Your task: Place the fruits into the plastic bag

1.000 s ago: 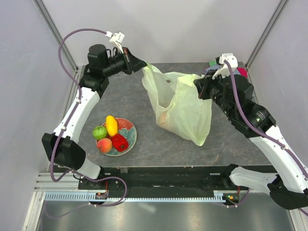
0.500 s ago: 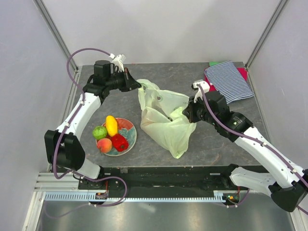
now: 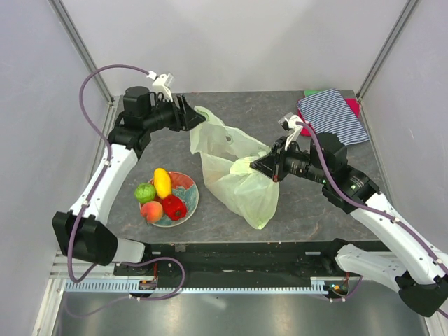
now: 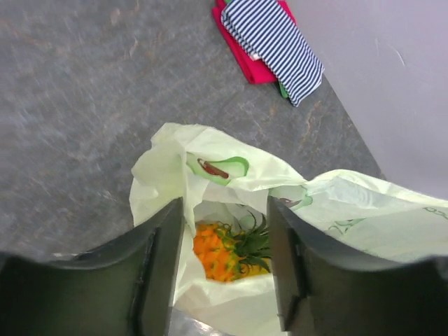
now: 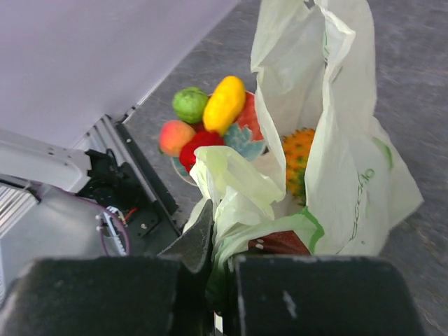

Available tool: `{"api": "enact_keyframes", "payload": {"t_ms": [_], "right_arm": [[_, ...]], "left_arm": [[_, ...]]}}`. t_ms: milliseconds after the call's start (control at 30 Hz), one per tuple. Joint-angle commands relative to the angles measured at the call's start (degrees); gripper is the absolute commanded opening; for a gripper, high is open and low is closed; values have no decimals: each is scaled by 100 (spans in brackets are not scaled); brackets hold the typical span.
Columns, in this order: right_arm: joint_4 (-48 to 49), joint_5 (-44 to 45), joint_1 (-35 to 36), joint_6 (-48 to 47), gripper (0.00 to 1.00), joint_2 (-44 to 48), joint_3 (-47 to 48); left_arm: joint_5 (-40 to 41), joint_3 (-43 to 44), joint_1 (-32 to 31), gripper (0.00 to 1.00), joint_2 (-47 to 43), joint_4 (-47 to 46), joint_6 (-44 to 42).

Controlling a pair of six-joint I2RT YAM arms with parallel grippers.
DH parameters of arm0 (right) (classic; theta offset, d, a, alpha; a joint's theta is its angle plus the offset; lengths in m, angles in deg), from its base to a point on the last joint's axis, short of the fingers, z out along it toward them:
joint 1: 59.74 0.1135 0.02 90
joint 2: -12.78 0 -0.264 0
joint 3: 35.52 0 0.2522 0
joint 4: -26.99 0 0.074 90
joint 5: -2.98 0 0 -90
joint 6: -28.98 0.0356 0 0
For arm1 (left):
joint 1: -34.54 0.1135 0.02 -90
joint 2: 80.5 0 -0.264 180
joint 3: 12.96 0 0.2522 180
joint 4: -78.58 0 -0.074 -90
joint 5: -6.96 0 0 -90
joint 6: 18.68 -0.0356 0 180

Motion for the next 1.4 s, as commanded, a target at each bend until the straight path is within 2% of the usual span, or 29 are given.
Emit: {"api": "enact_keyframes", "payload": {"t_ms": [0, 33, 67, 167, 367, 400, 500, 700, 833, 1033, 1367], "right_arm": [[637, -906, 1, 172, 0, -28, 190], [707, -1038, -7, 181, 0, -28, 190], [743, -1109, 1, 199, 0, -19, 199], [840, -1232, 1, 208, 0, 16, 164], [875, -1084, 1, 234, 0, -19, 85], [884, -1074, 1, 234, 0, -37, 59], [928, -1074, 1, 252, 0, -63, 15], [858, -952, 1, 146, 0, -28, -30], [805, -934, 1, 93, 0, 16, -21], [849, -925, 1, 85, 0, 34, -12], [840, -908, 1, 94, 0, 121, -12]], "left_arm": [[371, -59, 12, 84, -653, -302, -77], [486, -112, 12, 86, -769, -319, -86], [609, -225, 12, 99, -926, -337, -94], [1215, -594, 12, 99, -1515, -364, -165], [3130, -1656, 21, 99, -2605, 189, -112], [3707, -1790, 21, 99, -2668, 295, -156], [4580, -2151, 21, 99, -2704, 865, -113], [4364, -2327, 275, 99, -2141, 1245, 46], [4583, -2379, 337, 98, -1886, 1465, -7], [4170, -2398, 337, 89, -1087, 1395, 230], [4311, -2389, 346, 89, -164, 1025, 284]]}}
